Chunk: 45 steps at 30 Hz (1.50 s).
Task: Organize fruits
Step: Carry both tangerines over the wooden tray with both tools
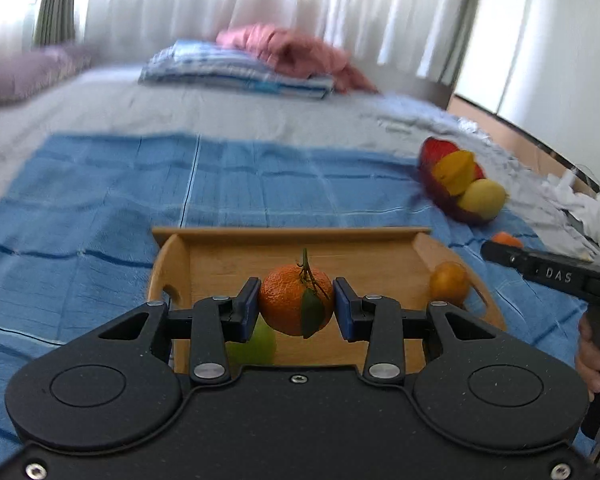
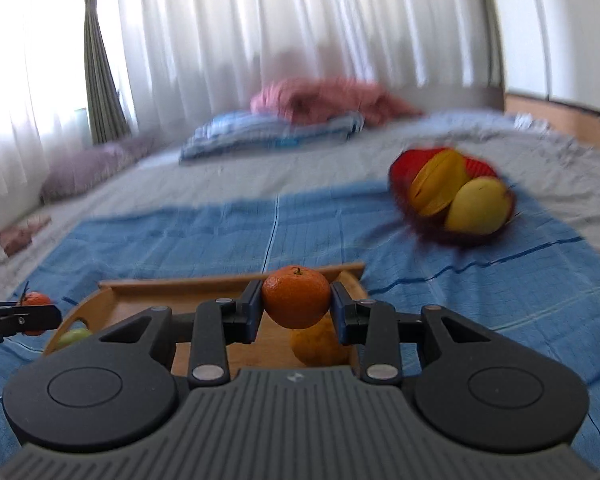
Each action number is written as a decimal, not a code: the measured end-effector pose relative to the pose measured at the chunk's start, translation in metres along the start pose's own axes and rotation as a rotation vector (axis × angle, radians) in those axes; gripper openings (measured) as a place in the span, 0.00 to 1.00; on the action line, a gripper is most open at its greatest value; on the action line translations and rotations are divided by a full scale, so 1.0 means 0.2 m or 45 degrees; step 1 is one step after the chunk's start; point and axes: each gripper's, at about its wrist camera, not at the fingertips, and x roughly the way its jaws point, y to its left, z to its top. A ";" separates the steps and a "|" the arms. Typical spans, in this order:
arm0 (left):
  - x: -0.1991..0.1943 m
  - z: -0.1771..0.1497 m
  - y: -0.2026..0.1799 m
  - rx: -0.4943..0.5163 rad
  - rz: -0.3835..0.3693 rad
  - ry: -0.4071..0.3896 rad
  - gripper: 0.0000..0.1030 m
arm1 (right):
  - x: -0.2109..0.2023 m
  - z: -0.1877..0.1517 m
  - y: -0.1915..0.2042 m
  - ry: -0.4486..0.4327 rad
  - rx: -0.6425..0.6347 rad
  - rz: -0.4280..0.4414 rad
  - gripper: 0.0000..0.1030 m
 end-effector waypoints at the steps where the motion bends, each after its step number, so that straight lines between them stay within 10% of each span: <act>1: 0.06 0.03 0.02 -0.023 0.009 0.027 0.36 | 0.07 0.03 0.00 0.056 0.004 0.006 0.39; 16: 0.63 0.24 0.15 -0.083 0.147 0.294 0.36 | 0.69 0.13 0.07 0.406 -0.067 -0.130 0.39; 41: 0.83 0.21 0.16 -0.082 0.219 0.346 0.36 | 0.83 0.09 0.06 0.467 -0.068 -0.180 0.39; 45: 0.83 0.21 0.16 -0.075 0.222 0.344 0.37 | 0.83 0.10 0.06 0.468 -0.070 -0.182 0.51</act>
